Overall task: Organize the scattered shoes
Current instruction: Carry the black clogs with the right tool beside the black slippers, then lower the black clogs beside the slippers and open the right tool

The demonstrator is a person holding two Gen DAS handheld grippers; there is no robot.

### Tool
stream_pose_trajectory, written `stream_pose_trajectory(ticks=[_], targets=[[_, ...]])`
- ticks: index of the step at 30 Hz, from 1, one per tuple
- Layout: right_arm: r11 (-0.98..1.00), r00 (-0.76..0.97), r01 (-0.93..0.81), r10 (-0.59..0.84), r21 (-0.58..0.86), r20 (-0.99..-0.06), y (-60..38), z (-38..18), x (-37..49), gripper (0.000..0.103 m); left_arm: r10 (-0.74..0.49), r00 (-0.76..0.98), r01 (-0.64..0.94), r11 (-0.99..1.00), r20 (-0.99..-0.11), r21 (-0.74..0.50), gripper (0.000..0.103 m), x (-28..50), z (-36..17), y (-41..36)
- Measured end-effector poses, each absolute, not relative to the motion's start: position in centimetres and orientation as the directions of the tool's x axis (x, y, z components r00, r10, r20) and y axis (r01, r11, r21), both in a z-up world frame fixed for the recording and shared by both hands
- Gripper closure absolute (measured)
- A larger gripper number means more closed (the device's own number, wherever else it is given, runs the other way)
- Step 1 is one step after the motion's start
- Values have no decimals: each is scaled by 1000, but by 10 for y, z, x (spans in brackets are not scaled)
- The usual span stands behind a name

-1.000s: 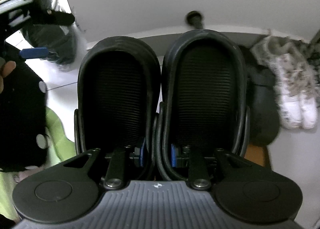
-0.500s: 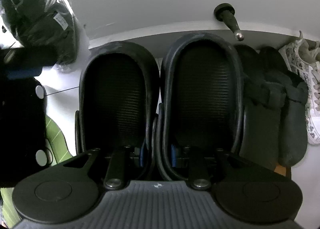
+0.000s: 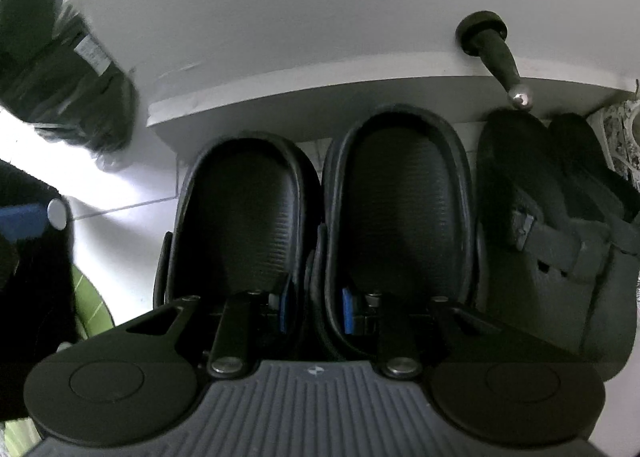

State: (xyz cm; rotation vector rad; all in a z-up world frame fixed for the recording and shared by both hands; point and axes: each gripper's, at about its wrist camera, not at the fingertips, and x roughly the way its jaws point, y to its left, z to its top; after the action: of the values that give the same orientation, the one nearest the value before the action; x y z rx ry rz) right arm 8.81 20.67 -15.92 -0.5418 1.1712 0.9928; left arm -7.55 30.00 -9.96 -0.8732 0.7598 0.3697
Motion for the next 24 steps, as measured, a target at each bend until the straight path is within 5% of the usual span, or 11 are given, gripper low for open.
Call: stream_pose_trajectory(ticks=[24], targets=[[385,-24,-911,307,148,-951,251,-170,105,72,34,679,-592,615,-733,-520,1,-70,-110,292]])
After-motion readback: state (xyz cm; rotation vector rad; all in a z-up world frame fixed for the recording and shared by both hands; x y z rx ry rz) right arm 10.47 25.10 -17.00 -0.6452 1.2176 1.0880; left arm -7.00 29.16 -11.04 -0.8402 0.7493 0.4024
